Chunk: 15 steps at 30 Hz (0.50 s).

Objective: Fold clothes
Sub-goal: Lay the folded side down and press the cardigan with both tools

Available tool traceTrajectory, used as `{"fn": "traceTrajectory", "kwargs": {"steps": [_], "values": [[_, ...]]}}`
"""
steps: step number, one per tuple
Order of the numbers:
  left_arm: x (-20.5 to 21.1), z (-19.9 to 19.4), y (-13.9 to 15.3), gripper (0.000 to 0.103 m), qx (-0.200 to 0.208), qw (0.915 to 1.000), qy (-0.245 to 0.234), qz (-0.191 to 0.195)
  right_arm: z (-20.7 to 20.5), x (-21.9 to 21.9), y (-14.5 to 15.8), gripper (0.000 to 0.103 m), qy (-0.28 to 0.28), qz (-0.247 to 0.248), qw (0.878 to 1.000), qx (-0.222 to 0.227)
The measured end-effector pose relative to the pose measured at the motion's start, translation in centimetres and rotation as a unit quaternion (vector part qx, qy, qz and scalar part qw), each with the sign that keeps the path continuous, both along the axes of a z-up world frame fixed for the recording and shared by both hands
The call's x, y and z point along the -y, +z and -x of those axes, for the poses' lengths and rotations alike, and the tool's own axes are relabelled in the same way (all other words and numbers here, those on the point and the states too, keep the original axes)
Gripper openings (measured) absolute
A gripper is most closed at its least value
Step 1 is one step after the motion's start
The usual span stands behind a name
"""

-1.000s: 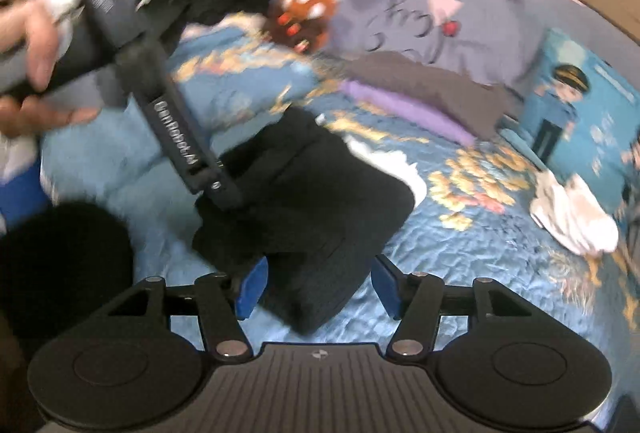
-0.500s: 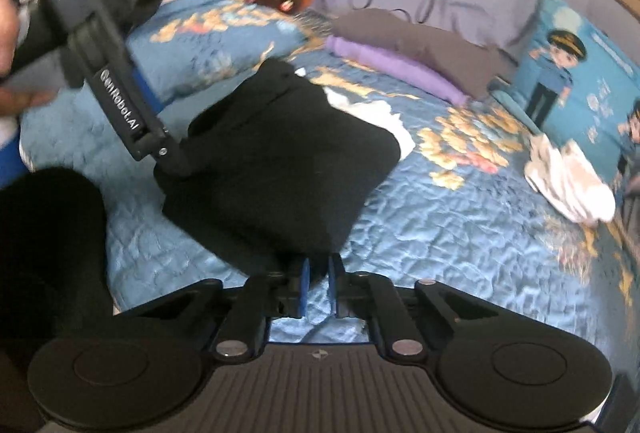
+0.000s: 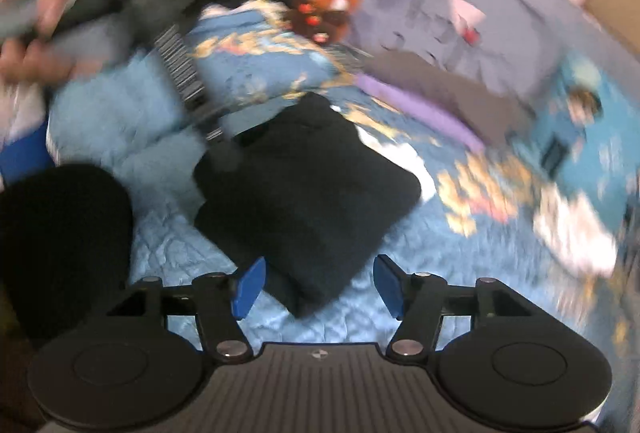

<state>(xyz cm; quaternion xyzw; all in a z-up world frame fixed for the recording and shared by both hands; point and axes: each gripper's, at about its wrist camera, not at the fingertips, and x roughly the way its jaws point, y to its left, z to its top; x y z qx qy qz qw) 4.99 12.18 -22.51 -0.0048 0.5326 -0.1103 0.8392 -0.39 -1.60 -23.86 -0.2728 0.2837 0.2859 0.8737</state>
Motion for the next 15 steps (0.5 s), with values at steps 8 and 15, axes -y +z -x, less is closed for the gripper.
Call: {"fn": "traceTrajectory", "kwargs": {"steps": [8, 15], "values": [[1.8, -1.7, -3.1, 0.099, -0.041, 0.9979, -0.009, -0.049, -2.4, -0.6, -0.8, 0.023, -0.033, -0.005, 0.999, -0.038], [0.5, -0.7, -5.0, 0.101, -0.066, 0.9975, 0.011, -0.023, -2.7, 1.0, -0.9, 0.014, -0.065, -0.030, 0.994, -0.081]]}}
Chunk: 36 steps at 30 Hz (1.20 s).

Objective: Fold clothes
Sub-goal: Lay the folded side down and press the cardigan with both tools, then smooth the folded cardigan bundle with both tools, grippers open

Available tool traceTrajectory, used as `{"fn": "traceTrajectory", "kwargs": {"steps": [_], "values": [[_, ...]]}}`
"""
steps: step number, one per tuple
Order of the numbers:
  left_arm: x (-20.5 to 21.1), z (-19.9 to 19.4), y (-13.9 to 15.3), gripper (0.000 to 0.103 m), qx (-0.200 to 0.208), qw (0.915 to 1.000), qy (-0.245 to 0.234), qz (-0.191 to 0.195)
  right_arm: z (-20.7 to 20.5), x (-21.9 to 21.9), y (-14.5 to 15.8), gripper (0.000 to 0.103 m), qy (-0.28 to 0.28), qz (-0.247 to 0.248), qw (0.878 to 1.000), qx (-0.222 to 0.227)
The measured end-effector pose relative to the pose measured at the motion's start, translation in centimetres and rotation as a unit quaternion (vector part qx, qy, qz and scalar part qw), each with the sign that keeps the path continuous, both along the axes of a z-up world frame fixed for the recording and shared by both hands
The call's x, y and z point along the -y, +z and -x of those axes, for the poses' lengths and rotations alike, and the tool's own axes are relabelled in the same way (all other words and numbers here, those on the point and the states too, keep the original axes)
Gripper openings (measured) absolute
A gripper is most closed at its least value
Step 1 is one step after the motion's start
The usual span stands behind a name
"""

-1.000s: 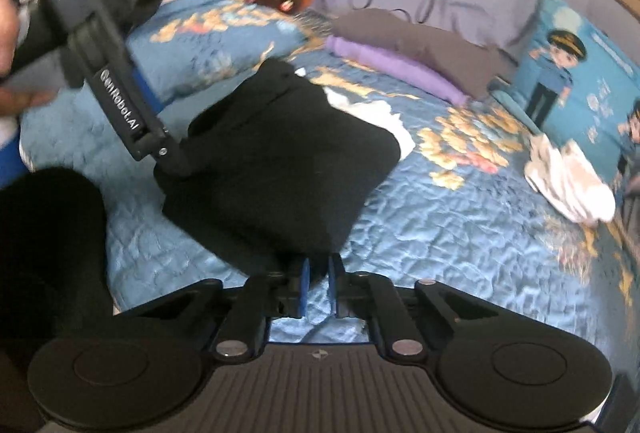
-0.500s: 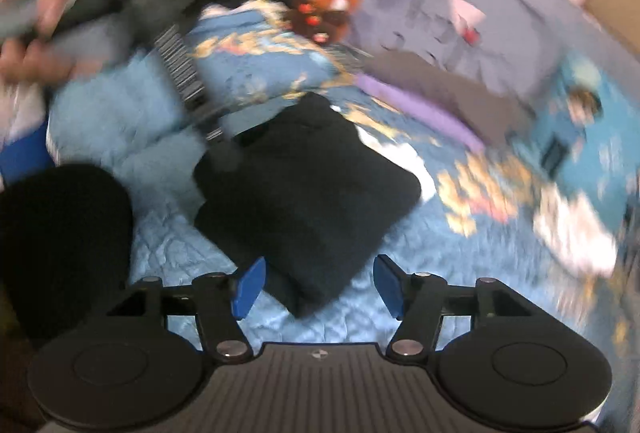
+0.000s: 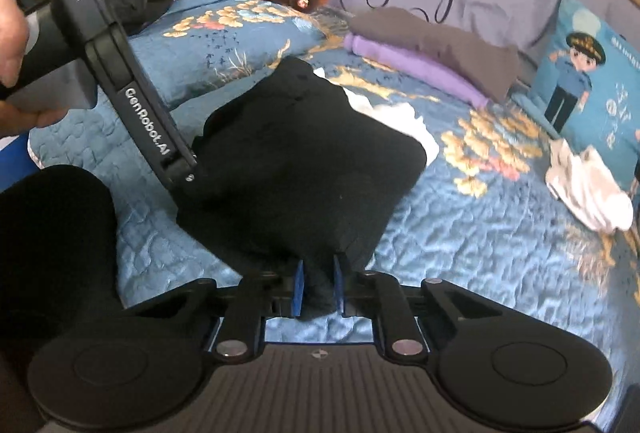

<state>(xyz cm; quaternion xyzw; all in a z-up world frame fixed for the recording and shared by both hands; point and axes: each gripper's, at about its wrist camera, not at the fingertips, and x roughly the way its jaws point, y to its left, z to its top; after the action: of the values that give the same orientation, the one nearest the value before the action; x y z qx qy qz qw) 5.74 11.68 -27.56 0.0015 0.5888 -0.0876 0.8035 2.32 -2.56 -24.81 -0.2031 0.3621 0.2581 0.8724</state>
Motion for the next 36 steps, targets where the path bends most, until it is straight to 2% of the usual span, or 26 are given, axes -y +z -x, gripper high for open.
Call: {"fn": "traceTrajectory", "kwargs": {"steps": [5, 7, 10, 13, 14, 17, 18, 22, 27, 29, 31, 35, 36], "values": [[0.2, 0.3, -0.9, 0.103, -0.009, 0.9999, -0.003, -0.006, -0.5, 1.0, -1.0, 0.013, -0.023, -0.010, 0.999, -0.037], [0.2, 0.1, -0.9, 0.103, -0.007, 1.0000, 0.002, -0.003, -0.6, 1.3, -0.9, 0.013, -0.021, -0.023, 0.999, -0.039], [0.5, 0.4, 0.3, 0.101, 0.010, 0.9999, -0.005, -0.005, -0.2, 1.5, 0.1, 0.013, -0.015, -0.038, 0.999, -0.032], [0.7, 0.9, 2.3, 0.101, 0.033, 0.9992, -0.021, -0.005, -0.1, 2.4, 1.3, 0.015, -0.018, -0.067, 0.997, -0.042], [0.6, 1.1, 3.1, 0.101, 0.041, 0.9989, -0.024, -0.001, 0.0, 2.8, 1.7, 0.021, -0.020, -0.079, 0.996, -0.047], [-0.6, 1.2, 5.4, 0.102, 0.068, 0.9974, -0.017, 0.016, 0.2, 4.4, 3.2, 0.053, -0.027, -0.126, 0.991, -0.045], [-1.0, 1.1, 6.0, 0.102, 0.075, 0.9969, -0.011, 0.022, 0.1, 4.9, 3.6, 0.057, -0.032, -0.138, 0.989, -0.040], [-1.5, -0.5, 7.5, 0.102, 0.089, 0.9952, 0.017, 0.035, -2.1, 5.8, 4.5, 0.061, -0.073, -0.176, 0.981, -0.045], [1.6, -2.6, 5.8, 0.102, 0.080, 0.9967, 0.009, 0.009, -5.9, 4.8, 3.9, 0.061, -0.123, -0.205, 0.967, -0.082], [2.8, -3.1, 5.1, 0.101, 0.076, 0.9971, 0.004, -0.004, -6.4, 3.8, 3.6, 0.060, -0.115, -0.200, 0.969, -0.092], [3.4, -3.6, 4.0, 0.102, 0.070, 0.9969, 0.007, -0.034, -6.4, 3.2, 3.3, 0.060, -0.105, -0.191, 0.972, -0.094], [3.0, -3.9, 3.1, 0.102, 0.059, 0.9978, 0.018, -0.023, -5.7, 3.1, 2.6, 0.059, -0.096, -0.184, 0.973, -0.096], [3.1, -3.8, 3.0, 0.102, 0.061, 0.9975, 0.016, -0.032, -5.4, 3.1, 2.5, 0.059, -0.094, -0.185, 0.974, -0.096]]}}
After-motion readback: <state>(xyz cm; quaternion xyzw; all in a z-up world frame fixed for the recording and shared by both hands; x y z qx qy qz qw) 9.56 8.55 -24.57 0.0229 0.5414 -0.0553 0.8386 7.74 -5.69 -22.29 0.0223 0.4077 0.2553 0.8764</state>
